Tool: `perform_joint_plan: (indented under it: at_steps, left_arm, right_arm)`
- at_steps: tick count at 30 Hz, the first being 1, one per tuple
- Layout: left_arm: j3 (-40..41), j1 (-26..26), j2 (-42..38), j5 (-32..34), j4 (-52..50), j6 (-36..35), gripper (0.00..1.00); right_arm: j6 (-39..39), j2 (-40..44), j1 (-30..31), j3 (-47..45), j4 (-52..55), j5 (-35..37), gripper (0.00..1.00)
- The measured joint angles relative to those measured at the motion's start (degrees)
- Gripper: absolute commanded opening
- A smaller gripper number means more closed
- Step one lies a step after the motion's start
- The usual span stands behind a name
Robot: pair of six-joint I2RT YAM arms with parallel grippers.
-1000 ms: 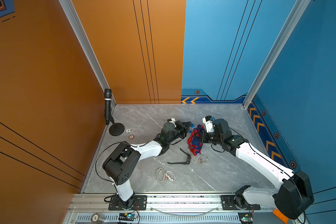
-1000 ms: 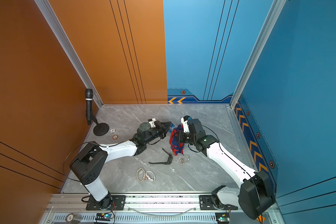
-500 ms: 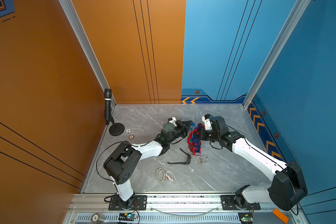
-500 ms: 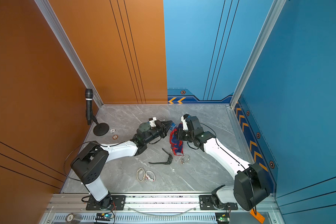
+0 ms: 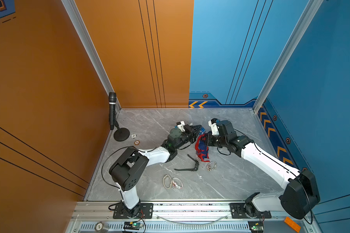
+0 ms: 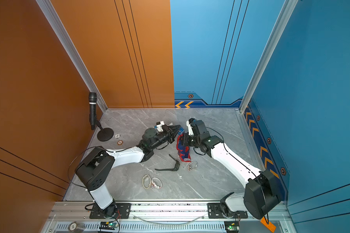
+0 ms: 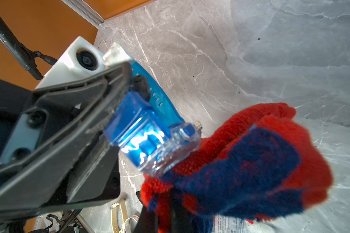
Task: Wipe the watch dial
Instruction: Wipe the dirt from the watch dial.
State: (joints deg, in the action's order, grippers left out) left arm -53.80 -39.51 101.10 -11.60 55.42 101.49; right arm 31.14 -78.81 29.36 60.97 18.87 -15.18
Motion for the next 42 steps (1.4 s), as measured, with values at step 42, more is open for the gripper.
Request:
perform_joint_plan:
  at_steps: [42]
  left_arm:
    - [-0.61,-0.28,0.83,-2.58,4.81,1.88,0.00]
  right_arm:
    - [1.40,5.33,-3.52,-1.11,2.89,-0.48,0.00]
